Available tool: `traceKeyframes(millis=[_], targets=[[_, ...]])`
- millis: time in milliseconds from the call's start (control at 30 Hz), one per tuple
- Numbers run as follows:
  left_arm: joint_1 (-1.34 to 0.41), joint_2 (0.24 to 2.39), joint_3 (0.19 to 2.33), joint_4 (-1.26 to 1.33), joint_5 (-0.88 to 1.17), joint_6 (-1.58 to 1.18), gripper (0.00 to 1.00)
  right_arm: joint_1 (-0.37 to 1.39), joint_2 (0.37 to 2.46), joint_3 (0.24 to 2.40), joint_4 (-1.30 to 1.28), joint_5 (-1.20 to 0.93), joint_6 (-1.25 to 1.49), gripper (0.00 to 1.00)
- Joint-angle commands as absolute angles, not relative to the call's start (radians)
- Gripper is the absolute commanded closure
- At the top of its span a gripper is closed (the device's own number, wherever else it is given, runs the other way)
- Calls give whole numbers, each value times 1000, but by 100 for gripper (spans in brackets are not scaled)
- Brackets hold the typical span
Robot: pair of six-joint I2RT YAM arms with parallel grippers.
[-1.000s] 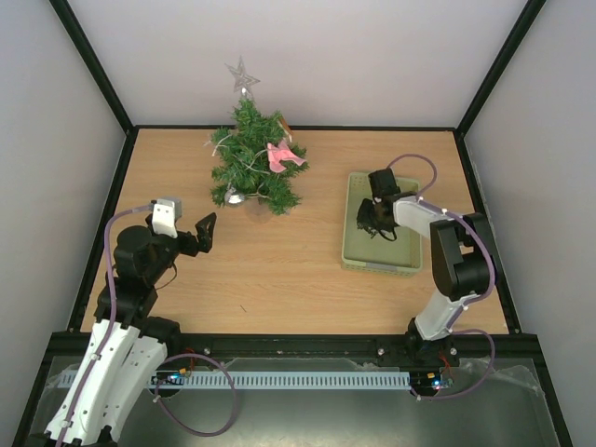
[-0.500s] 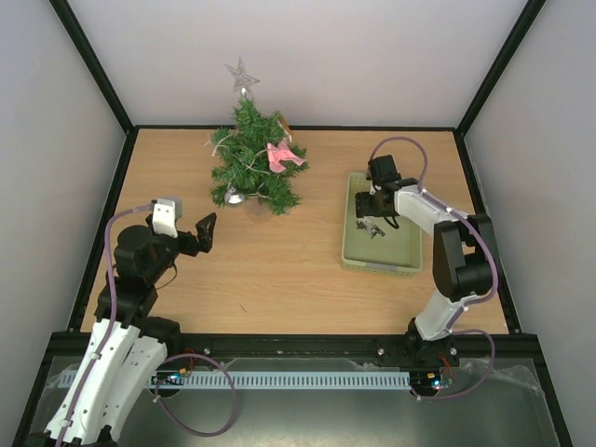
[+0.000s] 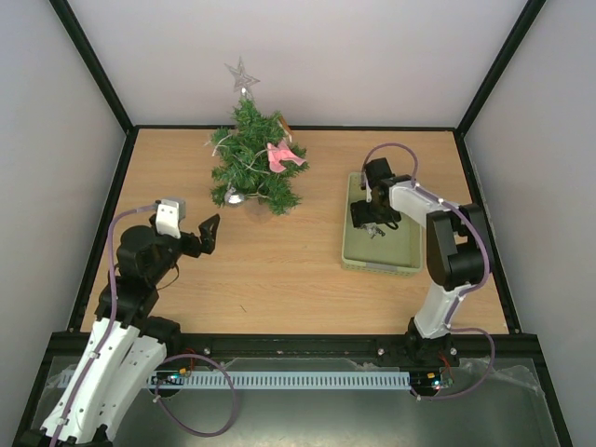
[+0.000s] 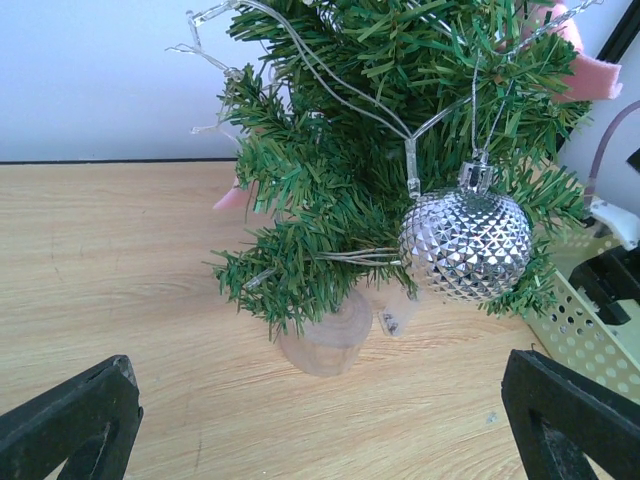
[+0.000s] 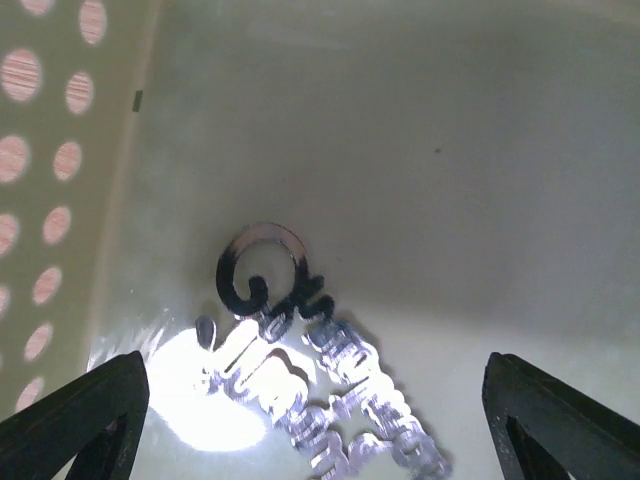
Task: Decorate the small christmas tree
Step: Pick up the decoration item from the storage box.
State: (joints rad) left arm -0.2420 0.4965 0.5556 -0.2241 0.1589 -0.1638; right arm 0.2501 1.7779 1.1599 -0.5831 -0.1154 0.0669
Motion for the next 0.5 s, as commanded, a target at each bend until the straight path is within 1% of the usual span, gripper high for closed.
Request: traceKeyframes(millis=[0,200,367,467], targets=[[-244,481,559,-230,140,-155,0,273,1845,1202,-623,-135,72,10],[-244,479,559,-233,134,-153,0,273,1888,1227,-609,-47,98,11],[-244,470,558,-232,133,-153,0,274,1923,1227,-584,-62,118,24],[-245,468,557,-232,137,-153,0,274,1929,1222,-574,-87,137,35]])
